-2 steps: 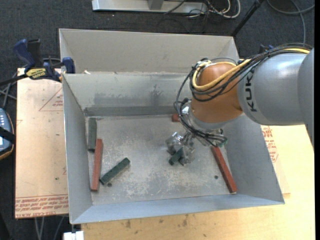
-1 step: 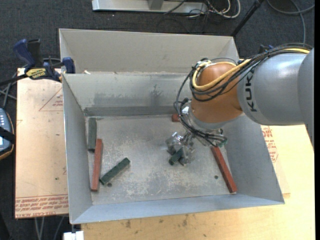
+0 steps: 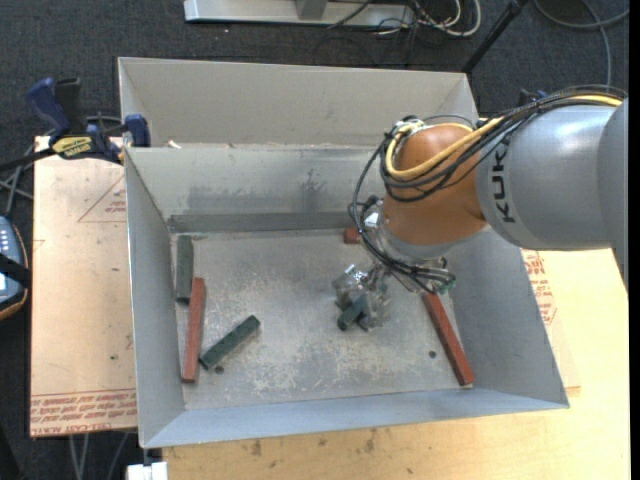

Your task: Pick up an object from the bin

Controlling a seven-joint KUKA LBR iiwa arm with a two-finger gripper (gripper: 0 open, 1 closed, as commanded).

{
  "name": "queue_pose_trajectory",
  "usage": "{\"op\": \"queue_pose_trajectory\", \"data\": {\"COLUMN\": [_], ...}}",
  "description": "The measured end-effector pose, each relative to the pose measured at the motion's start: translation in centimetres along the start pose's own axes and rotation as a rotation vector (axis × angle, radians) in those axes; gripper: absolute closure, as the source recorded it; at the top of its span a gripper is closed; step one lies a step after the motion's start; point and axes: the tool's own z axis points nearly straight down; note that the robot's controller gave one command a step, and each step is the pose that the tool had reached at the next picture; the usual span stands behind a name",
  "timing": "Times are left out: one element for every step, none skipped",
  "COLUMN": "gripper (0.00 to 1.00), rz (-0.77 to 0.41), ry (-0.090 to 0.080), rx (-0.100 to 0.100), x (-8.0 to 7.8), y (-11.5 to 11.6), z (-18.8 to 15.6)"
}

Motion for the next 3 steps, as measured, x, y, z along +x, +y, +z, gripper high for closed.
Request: {"op": "queue_pose_trajectory", "data": {"gripper": [1.0,1.0,1.0], "rz": [0.001,0.001,0.001], "ry": [0.001,0.0,0.0], "rx": [0.0,0.0,0.001], "x": [0.0,-0.1,-0.1], "y": [0.0,0.0,0.0], "z": [-0.8,-1.5,-2.2]}}
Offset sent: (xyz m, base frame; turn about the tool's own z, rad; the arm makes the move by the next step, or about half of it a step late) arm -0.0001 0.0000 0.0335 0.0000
